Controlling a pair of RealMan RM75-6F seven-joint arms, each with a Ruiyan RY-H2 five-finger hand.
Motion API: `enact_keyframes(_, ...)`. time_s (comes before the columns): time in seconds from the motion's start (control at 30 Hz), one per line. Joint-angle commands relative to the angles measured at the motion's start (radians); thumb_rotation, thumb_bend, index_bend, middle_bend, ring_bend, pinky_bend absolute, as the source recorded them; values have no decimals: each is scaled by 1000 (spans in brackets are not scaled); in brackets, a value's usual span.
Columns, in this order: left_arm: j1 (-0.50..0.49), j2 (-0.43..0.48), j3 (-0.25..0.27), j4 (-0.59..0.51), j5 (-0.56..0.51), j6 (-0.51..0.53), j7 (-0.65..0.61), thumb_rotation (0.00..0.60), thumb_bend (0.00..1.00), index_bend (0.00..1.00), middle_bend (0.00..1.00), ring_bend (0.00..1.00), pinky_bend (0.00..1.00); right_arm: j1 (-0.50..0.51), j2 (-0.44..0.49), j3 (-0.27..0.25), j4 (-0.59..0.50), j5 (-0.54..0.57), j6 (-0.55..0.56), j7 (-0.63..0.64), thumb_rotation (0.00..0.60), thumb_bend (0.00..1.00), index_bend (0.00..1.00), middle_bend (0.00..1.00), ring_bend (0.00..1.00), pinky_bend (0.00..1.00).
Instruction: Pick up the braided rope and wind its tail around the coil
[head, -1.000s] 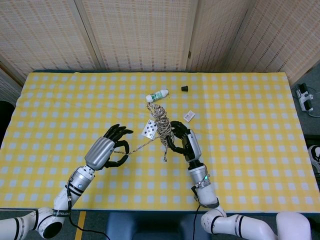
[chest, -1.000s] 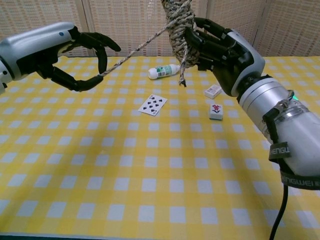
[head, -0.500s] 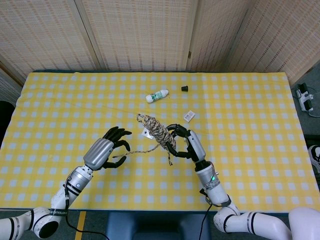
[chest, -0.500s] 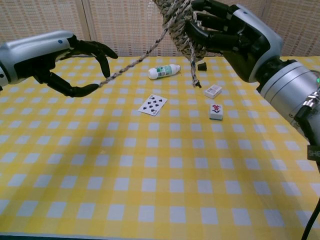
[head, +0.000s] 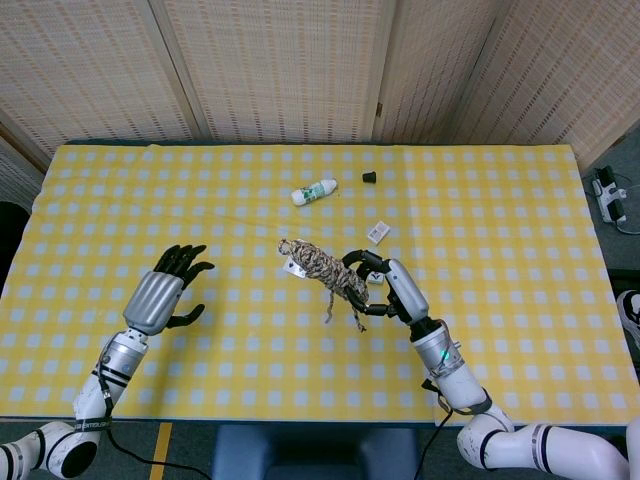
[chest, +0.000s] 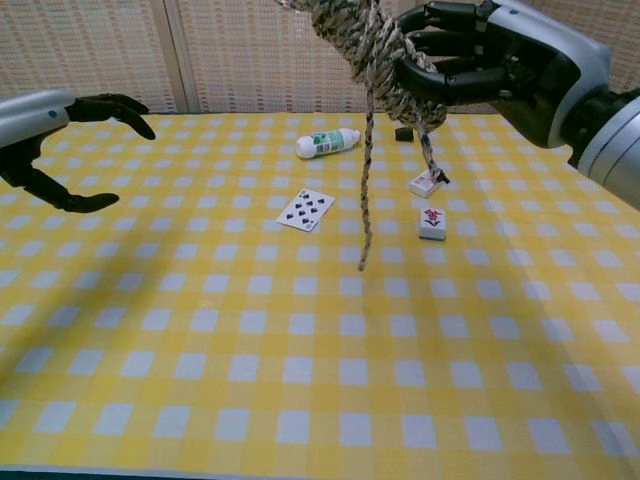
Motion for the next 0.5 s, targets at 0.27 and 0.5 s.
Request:
enact_keyframes(0.27,157,-6,41,167,18,156,-89,600,356,254,83,57,0,-25,178,-23,-153,73,-79,-81,600,783,832,679,727,550)
enact_keyframes(0.5,252,2,61,205,24,237,-151,600,356,261,83,62,0,-33,205,-26,-174,74,-79,-65,600,784,833,682,722,553)
